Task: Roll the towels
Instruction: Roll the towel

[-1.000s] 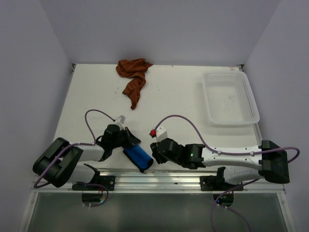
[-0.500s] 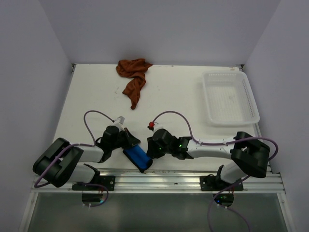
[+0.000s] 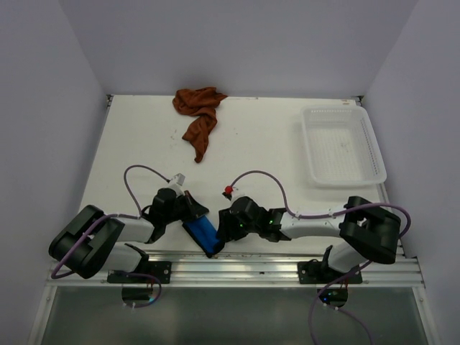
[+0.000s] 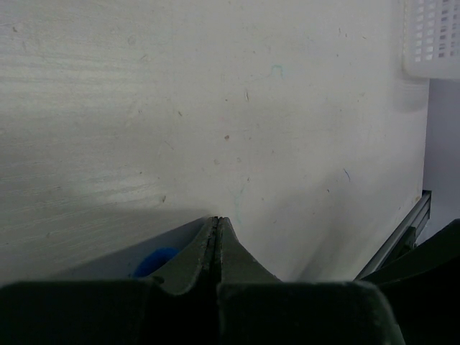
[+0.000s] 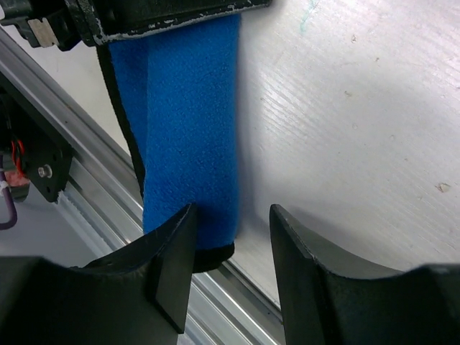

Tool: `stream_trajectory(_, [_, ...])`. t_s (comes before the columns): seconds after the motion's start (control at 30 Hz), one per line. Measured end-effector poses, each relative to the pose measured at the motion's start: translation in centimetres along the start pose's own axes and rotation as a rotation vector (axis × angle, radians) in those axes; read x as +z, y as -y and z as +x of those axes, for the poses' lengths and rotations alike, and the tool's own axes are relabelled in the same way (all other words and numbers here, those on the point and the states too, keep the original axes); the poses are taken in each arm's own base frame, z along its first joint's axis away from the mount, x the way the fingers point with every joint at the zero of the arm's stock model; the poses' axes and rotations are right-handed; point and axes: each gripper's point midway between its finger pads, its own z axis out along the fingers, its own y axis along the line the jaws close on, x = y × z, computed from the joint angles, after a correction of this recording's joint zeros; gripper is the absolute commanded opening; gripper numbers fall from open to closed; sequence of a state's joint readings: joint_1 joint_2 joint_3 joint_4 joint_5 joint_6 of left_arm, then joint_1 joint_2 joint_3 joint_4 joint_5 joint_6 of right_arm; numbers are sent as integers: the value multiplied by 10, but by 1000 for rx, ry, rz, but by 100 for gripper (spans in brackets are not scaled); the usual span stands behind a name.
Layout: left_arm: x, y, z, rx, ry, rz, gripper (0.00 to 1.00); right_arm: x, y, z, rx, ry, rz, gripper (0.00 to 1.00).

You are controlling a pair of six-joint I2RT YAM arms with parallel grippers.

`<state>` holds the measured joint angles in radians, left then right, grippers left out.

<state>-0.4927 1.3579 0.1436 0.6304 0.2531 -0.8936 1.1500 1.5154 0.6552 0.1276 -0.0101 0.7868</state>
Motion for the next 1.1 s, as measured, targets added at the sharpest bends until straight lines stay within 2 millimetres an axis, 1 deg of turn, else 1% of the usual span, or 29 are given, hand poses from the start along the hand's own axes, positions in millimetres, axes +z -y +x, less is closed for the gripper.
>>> stream_trajectory(0.03, [0,0,0,0,0,1,0,-1,0,1,1,0,1,53])
stream_trajectory(0.13, [0,0,0,1,2,2,0,-5,1,-3,4,16,10,57])
stream_trajectory(0.3, [0,0,0,1,3,3,0,-21,-6,-16,2,67,0,60])
stream_trajectory(0.4, [0,0,0,2,4,4,0,-26,-10,-20,-4,79,-14,61])
stream_trajectory(0.47, [0,0,0,1,4,4,0,-26,-11,-18,-11,74,-14,62])
stream_trajectory(0.57, [0,0,0,2,4,4,0,-25,-13,-8,-58,47,3,63])
stream_trajectory(0.63, [0,0,0,2,4,4,0,-23,-20,0,-119,20,25,63])
stream_trajectory(0.67, [-1,0,0,2,4,4,0,-21,-27,4,-153,6,28,63])
stream_trajectory(0.77, [0,0,0,2,4,4,0,-15,-43,9,-241,-6,54,63])
stream_trajectory(0.8, [-1,0,0,2,4,4,0,-14,-45,11,-265,-8,68,62])
stream_trajectory(0.87, [-1,0,0,2,4,4,0,-12,-43,14,-310,-12,117,61])
stream_trajectory(1.0, [-1,0,0,2,4,4,0,-8,-28,17,-396,-23,246,59])
stream_trajectory(1.07, [-1,0,0,2,4,4,0,-6,-21,19,-441,-27,310,54])
stream_trajectory(1.1, [-1,0,0,2,4,4,0,-5,-16,19,-467,-30,351,48])
